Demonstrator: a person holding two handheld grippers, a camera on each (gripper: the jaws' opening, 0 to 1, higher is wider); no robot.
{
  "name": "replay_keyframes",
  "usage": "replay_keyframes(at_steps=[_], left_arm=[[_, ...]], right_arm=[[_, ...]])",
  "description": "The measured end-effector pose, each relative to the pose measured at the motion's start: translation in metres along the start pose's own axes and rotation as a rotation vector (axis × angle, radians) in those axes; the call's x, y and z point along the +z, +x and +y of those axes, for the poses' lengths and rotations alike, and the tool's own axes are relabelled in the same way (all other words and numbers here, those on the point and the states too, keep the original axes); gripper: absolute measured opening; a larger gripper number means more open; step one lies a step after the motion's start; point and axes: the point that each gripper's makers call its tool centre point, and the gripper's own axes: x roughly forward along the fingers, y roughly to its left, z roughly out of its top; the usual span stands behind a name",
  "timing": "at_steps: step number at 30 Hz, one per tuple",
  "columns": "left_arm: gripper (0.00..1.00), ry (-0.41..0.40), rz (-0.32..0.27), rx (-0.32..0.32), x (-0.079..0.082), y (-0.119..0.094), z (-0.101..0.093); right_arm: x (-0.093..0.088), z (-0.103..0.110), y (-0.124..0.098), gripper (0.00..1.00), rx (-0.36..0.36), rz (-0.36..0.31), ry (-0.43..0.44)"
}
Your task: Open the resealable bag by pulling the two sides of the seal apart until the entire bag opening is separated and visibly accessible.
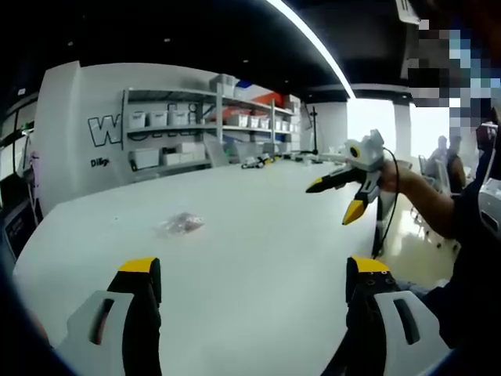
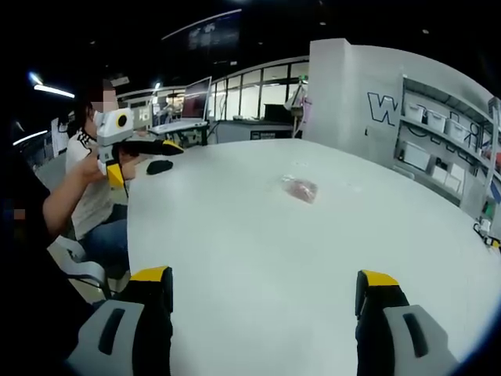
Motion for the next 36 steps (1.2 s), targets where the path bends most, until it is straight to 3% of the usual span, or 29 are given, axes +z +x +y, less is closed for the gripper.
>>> replay_keyframes(at_steps=[20, 36], left_arm=[[0.96, -0.021, -0.016, -0.003, 0.001, 0.014, 0.008], [0.96, -0.023, -0.052, 0.017, 0.008, 0.051, 0.033]], right_arm=[[0.000, -0.002, 0.003, 0.98, -0.004, 0.004, 0.000], [0.001, -0.004, 0.010, 0.97, -0.010, 0.012, -0.002]])
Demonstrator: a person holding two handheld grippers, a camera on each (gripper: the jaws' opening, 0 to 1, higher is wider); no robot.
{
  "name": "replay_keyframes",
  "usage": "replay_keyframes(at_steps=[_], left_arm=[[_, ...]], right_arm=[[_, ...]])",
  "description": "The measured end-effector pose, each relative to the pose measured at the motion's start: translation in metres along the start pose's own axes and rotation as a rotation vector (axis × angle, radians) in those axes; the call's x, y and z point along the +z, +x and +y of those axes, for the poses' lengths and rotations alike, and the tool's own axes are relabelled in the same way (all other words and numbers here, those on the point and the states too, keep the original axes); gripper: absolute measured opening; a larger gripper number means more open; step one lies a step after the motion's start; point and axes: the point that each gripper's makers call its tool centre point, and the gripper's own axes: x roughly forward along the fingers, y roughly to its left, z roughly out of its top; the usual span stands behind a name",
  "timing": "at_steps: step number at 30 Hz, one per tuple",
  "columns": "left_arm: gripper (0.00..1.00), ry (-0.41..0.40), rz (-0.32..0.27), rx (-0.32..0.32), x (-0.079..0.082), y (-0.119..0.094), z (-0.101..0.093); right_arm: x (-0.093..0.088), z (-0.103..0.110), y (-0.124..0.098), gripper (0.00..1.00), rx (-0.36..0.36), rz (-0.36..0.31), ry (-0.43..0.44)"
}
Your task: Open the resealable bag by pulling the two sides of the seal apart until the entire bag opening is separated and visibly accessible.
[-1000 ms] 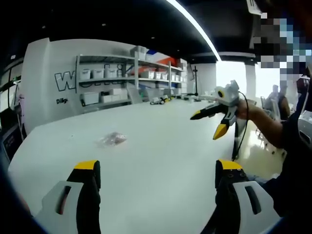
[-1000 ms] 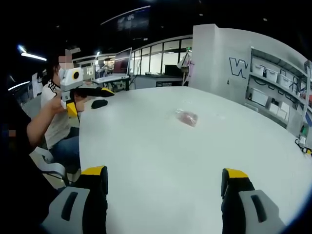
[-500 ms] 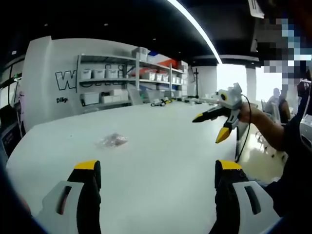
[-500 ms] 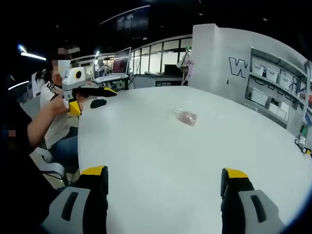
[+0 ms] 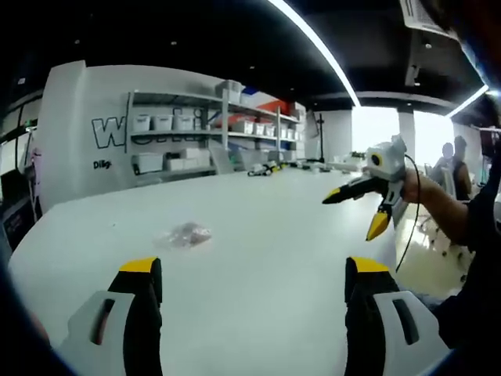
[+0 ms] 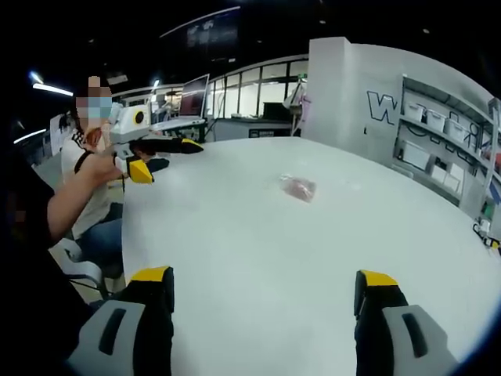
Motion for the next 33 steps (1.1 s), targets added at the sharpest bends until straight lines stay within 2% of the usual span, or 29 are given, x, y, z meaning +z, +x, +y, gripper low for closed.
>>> replay_keyframes(at_steps=[24, 33], left_arm=[[0.95, -0.031, -0.004, 0.011, -0.010, 0.038, 0.030], [0.94, -0.035, -0.008, 0.001, -0.011, 0.048, 0.036]], right_arm=[[0.001, -0.009, 0.014, 0.95, -0.001, 0.011, -0.001], [0.013, -0.020, 0.029, 0.94, -0.001, -0.003, -0.016]])
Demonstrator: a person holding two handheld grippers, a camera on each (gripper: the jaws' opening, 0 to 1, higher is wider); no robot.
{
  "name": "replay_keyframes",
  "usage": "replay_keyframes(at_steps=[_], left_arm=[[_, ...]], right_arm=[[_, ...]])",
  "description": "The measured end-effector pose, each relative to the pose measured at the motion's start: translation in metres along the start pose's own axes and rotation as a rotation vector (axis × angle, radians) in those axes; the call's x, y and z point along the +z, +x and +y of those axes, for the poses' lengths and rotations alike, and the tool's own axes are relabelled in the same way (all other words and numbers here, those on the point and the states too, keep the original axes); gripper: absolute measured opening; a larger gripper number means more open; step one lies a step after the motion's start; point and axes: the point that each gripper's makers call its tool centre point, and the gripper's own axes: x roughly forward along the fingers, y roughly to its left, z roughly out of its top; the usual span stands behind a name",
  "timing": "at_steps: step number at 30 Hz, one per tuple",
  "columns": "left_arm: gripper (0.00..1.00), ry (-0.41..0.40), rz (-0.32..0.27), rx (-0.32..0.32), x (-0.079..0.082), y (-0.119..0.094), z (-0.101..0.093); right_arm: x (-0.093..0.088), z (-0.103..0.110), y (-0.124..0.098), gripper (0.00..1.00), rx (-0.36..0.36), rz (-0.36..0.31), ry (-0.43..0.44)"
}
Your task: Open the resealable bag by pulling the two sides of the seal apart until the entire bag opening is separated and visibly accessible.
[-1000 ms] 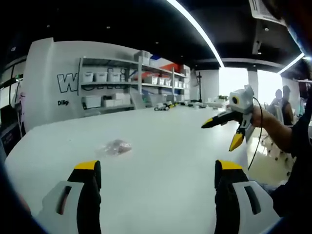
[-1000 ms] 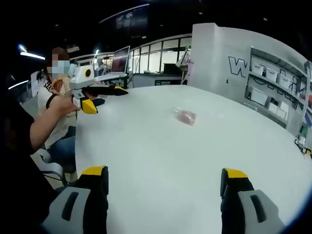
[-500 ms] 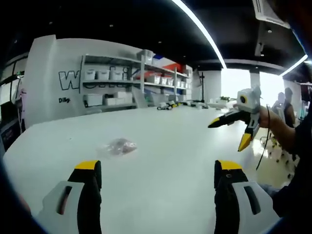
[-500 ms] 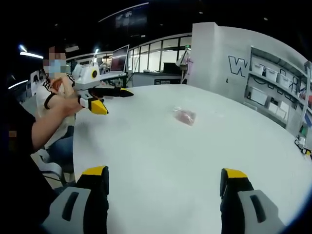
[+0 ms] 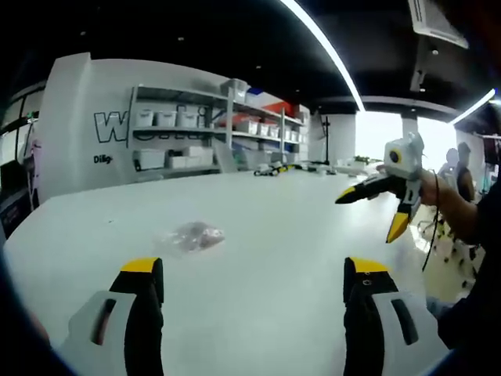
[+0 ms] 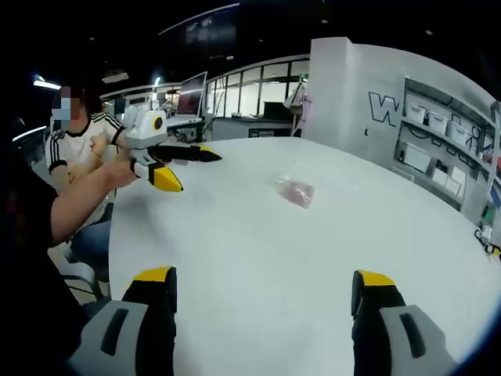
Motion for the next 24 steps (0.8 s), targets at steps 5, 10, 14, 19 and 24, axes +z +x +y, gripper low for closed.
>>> replay_keyframes(at_steps=[5, 10, 14, 19, 24], left_arm=[[0.94, 0.002, 0.007, -0.002, -0.003, 0.003, 0.002], [0.94, -0.001, 0.008, 0.005, -0.004, 0.004, 0.008], [0.94, -0.002, 0.011, 0.007, -0.005, 0.005, 0.010], [0.94, -0.003, 0.012, 0.005, -0.006, 0.009, 0.012], [0.94, -0.003, 0.015, 0.002, -0.007, 0.012, 0.015]], right_arm=[[0.005, -0.013, 0.012, 0.92, -0.005, -0.008, -0.008], [0.007, -0.025, 0.025, 0.90, -0.012, -0.009, -0.011], [0.011, -0.030, 0.034, 0.89, -0.016, -0.015, -0.023], [0.020, -0.038, 0.046, 0.88, -0.020, -0.024, -0.047], [0.026, -0.039, 0.058, 0.86, -0.012, -0.027, -0.065]])
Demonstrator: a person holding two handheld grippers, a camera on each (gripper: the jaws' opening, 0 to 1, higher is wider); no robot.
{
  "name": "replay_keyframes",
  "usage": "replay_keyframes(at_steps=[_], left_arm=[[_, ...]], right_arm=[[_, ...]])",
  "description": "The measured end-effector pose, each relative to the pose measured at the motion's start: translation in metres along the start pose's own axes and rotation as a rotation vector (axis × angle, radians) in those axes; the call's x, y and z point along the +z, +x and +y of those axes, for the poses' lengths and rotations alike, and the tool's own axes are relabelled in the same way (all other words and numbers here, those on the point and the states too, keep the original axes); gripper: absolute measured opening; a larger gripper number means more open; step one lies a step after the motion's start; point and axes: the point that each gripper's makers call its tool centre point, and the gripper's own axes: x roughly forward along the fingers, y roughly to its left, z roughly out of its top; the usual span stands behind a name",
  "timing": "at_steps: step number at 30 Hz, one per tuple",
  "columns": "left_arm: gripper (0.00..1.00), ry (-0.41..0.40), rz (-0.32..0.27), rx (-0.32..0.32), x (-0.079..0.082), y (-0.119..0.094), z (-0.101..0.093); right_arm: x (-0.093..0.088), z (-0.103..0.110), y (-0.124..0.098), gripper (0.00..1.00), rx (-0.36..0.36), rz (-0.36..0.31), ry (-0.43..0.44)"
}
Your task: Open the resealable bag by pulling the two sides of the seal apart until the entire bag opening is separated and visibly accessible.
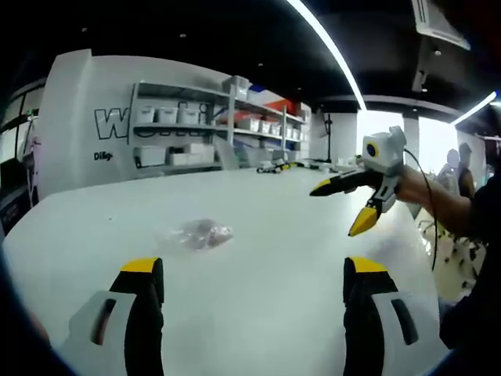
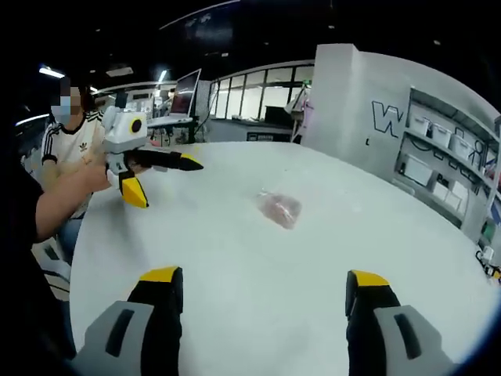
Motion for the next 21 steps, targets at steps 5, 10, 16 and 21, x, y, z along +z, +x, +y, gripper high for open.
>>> replay_keyframes(at_steps=[5, 10, 16, 21], left_arm=[[0.94, -0.003, -0.001, -0.001, -0.001, 0.001, 0.001], [0.94, -0.005, 0.003, -0.001, -0.003, 0.003, 0.002], [0.94, -0.004, 0.005, 0.000, -0.003, 0.006, 0.004], [0.94, -0.005, 0.007, 0.002, -0.003, 0.006, 0.006]], right_arm=[[0.005, 0.000, 0.011, 0.86, 0.007, -0.005, -0.008], [0.009, 0.000, 0.024, 0.86, 0.015, -0.001, -0.025], [0.010, -0.001, 0.036, 0.86, 0.020, 0.000, -0.035], [0.007, 0.002, 0.039, 0.86, 0.024, 0.005, -0.035]])
